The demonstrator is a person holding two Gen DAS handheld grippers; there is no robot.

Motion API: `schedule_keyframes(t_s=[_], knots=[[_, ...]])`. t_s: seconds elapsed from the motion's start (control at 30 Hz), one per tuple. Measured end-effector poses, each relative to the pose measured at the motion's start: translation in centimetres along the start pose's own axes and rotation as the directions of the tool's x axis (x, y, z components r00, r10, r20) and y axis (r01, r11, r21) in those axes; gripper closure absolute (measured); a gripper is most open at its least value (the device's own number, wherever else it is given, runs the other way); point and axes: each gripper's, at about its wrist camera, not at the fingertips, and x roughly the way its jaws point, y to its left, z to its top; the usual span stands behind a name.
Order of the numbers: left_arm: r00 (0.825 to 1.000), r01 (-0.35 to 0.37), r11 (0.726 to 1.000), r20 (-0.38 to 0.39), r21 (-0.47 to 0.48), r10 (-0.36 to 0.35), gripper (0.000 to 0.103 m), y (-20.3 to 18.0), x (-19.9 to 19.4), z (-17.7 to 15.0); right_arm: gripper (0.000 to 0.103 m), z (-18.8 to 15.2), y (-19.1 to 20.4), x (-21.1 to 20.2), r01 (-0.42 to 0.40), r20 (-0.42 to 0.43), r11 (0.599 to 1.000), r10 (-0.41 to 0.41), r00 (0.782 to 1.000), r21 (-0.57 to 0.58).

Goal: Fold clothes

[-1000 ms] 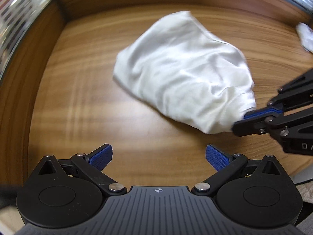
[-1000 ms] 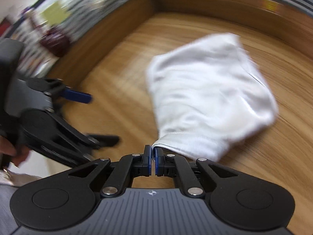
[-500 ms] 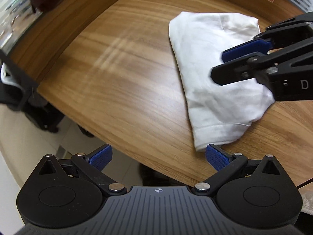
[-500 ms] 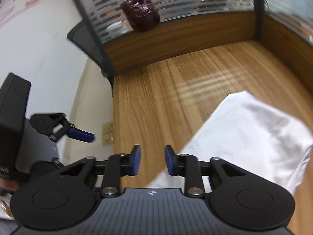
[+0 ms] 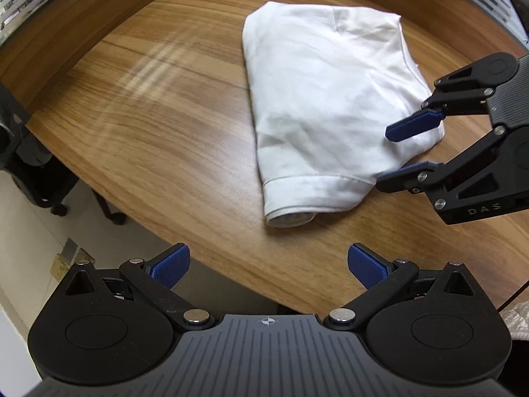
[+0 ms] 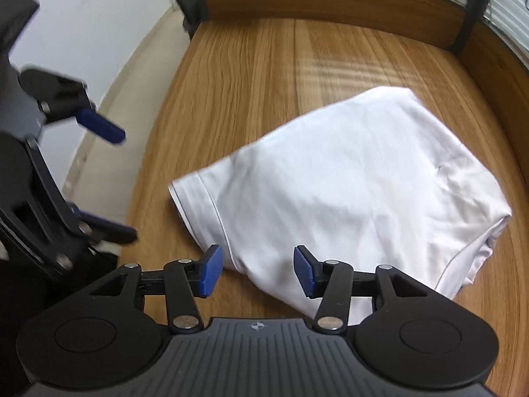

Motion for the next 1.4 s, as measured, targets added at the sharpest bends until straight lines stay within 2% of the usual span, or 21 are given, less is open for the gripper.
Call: schedule_keyframes(t_s=[0.17,0.23,0.3,0.43,0.57,0.67,0.77,0.83,0.93,0.97,1.0,1.03,1.1,1.27,1.33,1.4], knots=[[1.0,-0.009,0.999,0.004,-0.046,0.01,0.0,0.9,-0.5,-0.4,0.049,-0.5,1.1,1.3,0.051,-0.008,0.995,-0.051,0.999,-0.088],[1.0,-0.009,0.998,0.007,-0.055,0.01,0.0,1.2,-0.6,-0.5,0.061,-0.2,1.0,1.6,0.05,-0.01,0.995,-0.051,0.999,-0.082],[1.0,-0.004,0.998,0.01,-0.059,0.004,0.0,1.3,-0.6,-0.5,0.09,0.0,0.5,1.5,0.04,-0.004,0.998,-0.04,0.999,-0.04],[1.0,0.02,0.999,0.01,-0.036,-0.019,0.001,0.8,-0.3,-0.3,0.103,0.5,-0.1,0.4,0.025,0.028,0.999,-0.026,0.999,0.036],[0.999,0.025,1.0,0.021,-0.019,-0.024,0.001,-0.1,0.2,0.3,0.103,0.9,-0.7,-1.9,-0.01,0.077,0.992,0.0,0.997,0.123],[0.998,0.043,0.998,0.041,-0.042,-0.041,0.003,-0.6,0.8,1.1,0.103,1.2,-0.9,-3.6,-0.014,0.12,0.986,-0.006,0.993,0.164],[0.997,0.059,0.995,0.053,-0.08,-0.055,0.017,-0.7,1.5,1.9,0.103,1.5,-1.0,-4.9,-0.018,0.146,0.98,-0.011,0.989,0.198],[0.996,0.068,0.991,0.069,-0.114,-0.06,0.034,-0.6,1.9,2.5,0.103,1.7,-0.9,-5.7,-0.007,0.159,0.978,-0.027,0.987,0.21],[0.994,0.083,0.983,0.088,-0.166,-0.069,0.051,-0.3,2.5,3.1,0.103,2.1,-0.9,-5.9,0.007,0.164,0.976,-0.043,0.986,0.216],[0.992,0.094,0.979,0.095,-0.18,-0.078,0.054,-0.2,2.8,3.3,0.103,2.2,-0.9,-6.1,0.011,0.168,0.975,-0.05,0.985,0.224],[0.992,0.1,0.977,0.098,-0.189,-0.082,0.063,-0.2,3.1,3.6,0.103,2.3,-0.9,-6.1,0.014,0.17,0.973,-0.055,0.984,0.229],[0.992,0.1,0.976,0.096,-0.194,-0.083,0.078,-0.2,3.4,3.8,0.103,2.3,-0.9,-6.2,0.018,0.172,0.972,-0.06,0.983,0.234],[0.991,0.114,0.973,0.092,-0.202,-0.097,0.096,-0.1,3.9,4.3,0.103,2.6,-1.0,-5.9,0.028,0.17,0.97,-0.07,0.983,0.242],[0.985,0.101,0.979,0.154,-0.178,-0.074,0.098,0.2,2.9,4.6,0.101,2.5,-0.9,-5.5,0.069,0.158,0.967,-0.111,0.981,0.247],[0.985,0.078,0.982,0.164,-0.174,-0.049,0.098,0.5,2.5,4.7,0.091,2.3,-1.3,-5.5,0.088,0.159,0.959,-0.134,0.978,0.269],[0.986,0.051,0.983,0.168,-0.174,-0.021,0.098,1.2,2.3,4.8,0.073,1.8,-2.0,-5.5,0.113,0.153,0.949,-0.164,0.975,0.295]])
